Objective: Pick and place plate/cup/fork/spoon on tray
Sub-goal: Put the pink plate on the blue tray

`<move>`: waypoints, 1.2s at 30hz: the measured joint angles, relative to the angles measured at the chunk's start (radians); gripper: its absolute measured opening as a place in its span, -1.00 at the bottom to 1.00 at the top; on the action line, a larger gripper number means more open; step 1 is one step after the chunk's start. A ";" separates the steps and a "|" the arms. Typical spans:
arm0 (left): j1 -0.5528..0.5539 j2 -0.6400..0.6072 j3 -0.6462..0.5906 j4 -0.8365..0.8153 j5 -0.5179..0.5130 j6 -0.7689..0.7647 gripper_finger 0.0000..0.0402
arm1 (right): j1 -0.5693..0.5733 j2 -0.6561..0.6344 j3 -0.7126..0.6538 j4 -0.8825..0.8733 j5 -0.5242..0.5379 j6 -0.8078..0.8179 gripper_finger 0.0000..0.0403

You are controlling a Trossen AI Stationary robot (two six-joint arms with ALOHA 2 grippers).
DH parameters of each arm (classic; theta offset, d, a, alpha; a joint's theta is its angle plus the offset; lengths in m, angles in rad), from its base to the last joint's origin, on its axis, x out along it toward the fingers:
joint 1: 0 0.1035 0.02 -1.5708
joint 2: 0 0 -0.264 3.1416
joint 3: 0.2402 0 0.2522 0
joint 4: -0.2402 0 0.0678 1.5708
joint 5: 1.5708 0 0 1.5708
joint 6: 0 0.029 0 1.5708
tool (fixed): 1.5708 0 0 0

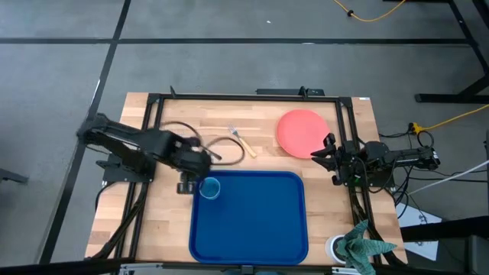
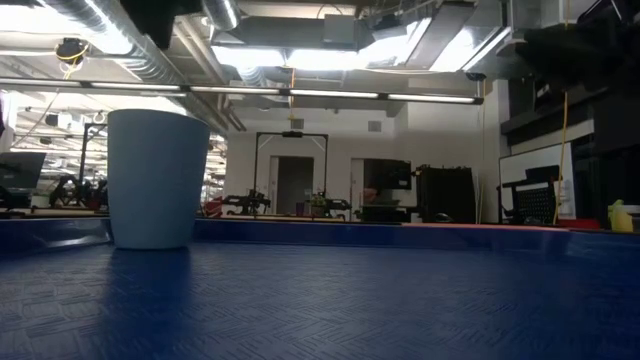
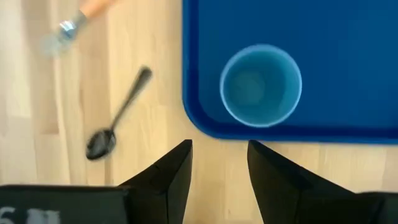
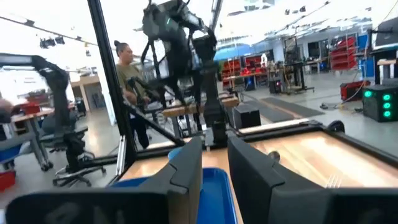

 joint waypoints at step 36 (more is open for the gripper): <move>0.198 -1.158 -1.203 1.137 -0.068 0.060 -0.27 | 0.000 0.000 0.000 -0.019 -0.003 0.000 -0.58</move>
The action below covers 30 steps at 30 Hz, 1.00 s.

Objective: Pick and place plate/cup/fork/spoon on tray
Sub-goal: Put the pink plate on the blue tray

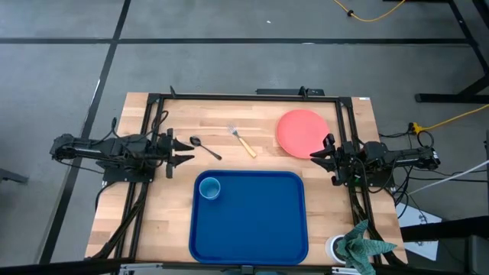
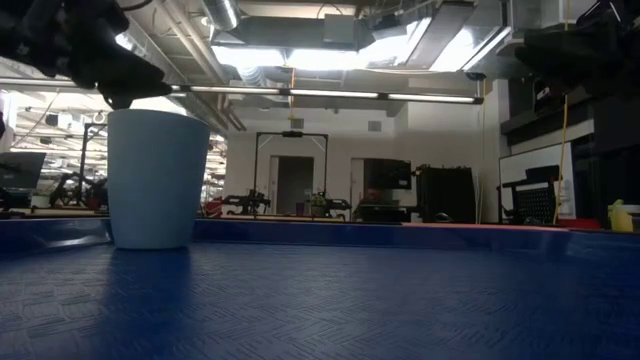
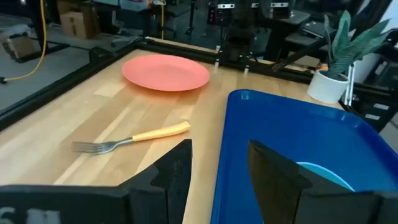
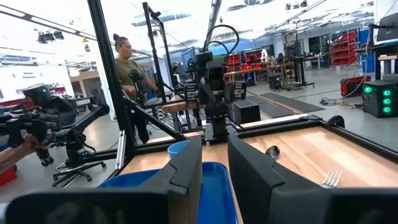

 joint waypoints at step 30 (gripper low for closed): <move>0.000 -0.024 -0.208 0.264 -0.008 0.043 -0.27 | 0.000 0.082 0.175 0.144 -0.087 -0.184 -0.58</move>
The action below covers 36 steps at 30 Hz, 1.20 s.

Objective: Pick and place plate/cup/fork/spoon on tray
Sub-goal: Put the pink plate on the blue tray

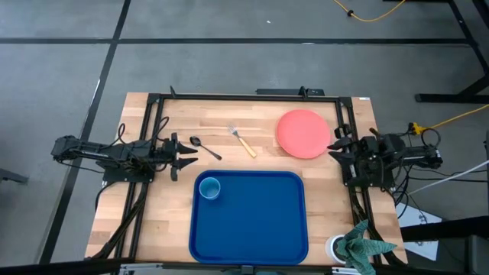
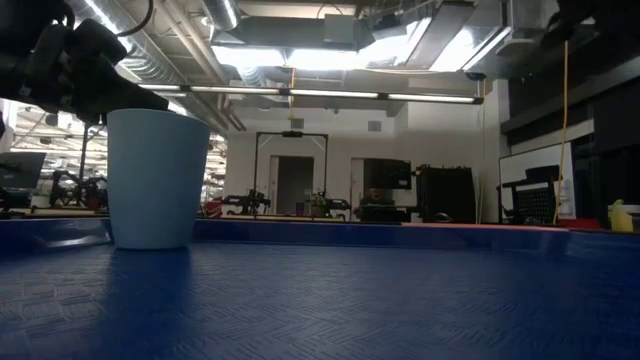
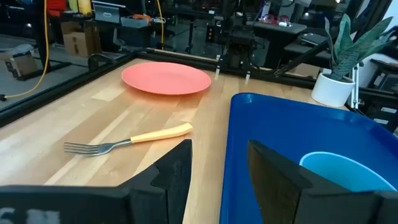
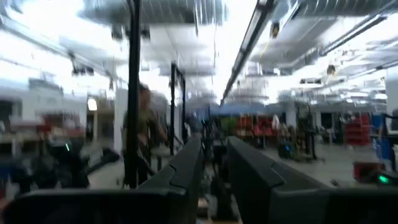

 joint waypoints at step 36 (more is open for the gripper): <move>0.000 0.000 0.000 -0.066 0.061 -0.003 -0.27 | -0.058 0.987 0.481 -1.018 0.403 0.250 -0.58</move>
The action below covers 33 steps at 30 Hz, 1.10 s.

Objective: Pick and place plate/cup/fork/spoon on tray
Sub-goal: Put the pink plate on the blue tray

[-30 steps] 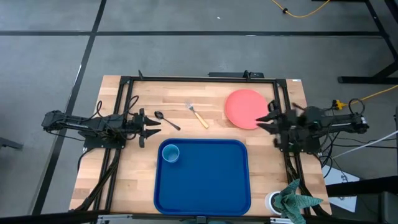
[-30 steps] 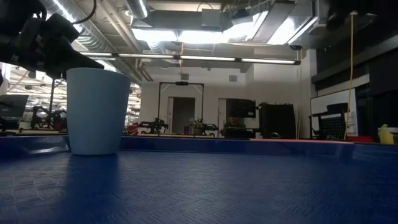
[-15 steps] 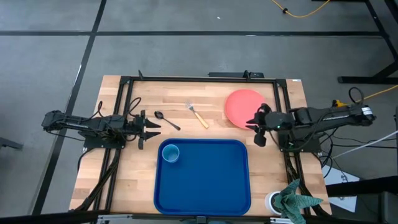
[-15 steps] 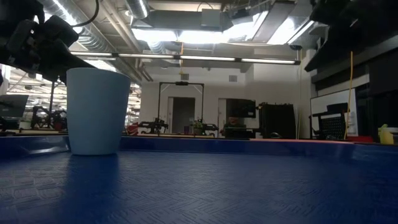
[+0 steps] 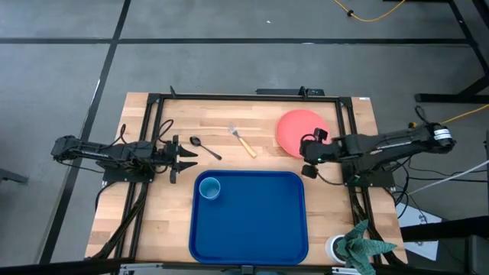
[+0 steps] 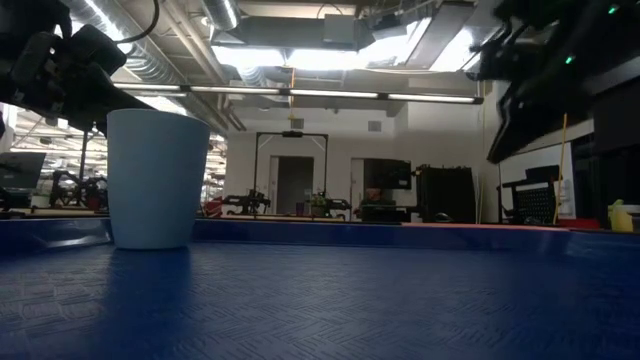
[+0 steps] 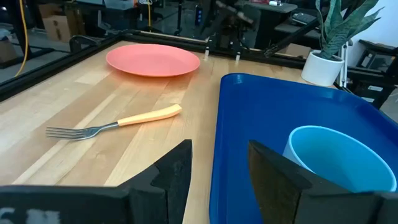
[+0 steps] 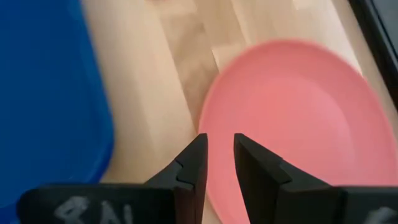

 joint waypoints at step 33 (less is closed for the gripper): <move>0.000 0.000 0.000 -0.001 -0.001 0.003 -0.27 | -0.037 0.372 0.017 0.059 0.002 -0.043 -0.58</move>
